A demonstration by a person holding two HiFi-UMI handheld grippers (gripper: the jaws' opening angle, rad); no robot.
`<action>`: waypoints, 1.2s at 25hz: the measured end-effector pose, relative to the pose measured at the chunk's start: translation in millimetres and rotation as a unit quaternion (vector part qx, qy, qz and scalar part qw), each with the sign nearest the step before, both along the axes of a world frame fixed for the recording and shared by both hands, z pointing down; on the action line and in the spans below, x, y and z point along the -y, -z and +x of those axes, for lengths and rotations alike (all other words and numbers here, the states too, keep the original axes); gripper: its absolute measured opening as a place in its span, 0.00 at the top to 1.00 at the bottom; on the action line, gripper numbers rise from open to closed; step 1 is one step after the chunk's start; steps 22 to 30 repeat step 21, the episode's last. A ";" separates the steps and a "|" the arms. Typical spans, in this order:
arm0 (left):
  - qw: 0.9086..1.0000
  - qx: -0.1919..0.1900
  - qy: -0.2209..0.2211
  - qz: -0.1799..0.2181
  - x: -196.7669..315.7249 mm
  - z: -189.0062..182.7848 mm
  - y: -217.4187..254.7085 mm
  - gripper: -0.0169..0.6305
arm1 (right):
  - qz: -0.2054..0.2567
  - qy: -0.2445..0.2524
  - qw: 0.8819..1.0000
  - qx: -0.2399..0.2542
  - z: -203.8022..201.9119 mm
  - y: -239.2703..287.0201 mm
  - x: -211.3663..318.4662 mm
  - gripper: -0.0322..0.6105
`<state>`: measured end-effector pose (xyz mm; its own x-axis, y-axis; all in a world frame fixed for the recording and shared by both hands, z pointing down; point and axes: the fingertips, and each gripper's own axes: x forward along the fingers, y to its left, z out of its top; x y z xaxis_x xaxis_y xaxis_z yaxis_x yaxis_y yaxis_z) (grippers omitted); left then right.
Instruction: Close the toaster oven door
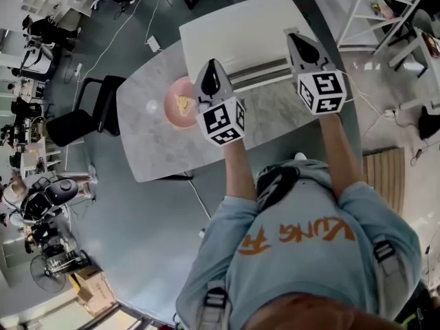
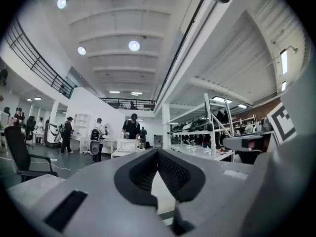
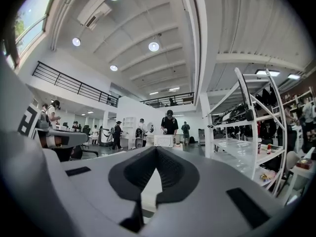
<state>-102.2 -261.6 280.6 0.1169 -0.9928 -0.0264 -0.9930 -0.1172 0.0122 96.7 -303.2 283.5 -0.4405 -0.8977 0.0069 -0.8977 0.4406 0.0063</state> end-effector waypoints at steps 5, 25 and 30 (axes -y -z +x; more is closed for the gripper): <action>1.000 0.002 0.003 -0.004 -2.5 -1.2 -5.3 0.97 | -0.006 0.012 1.000 -0.003 -6.7 -6.7 -4.0 0.96; 1.000 -0.001 0.007 -0.017 -0.8 -7.4 -21.2 0.97 | -0.011 0.025 0.999 -0.025 -11.6 -18.0 -4.8 0.95; 1.000 -0.001 0.007 -0.017 -0.8 -7.4 -21.2 0.97 | -0.011 0.025 0.999 -0.025 -11.6 -18.0 -4.8 0.95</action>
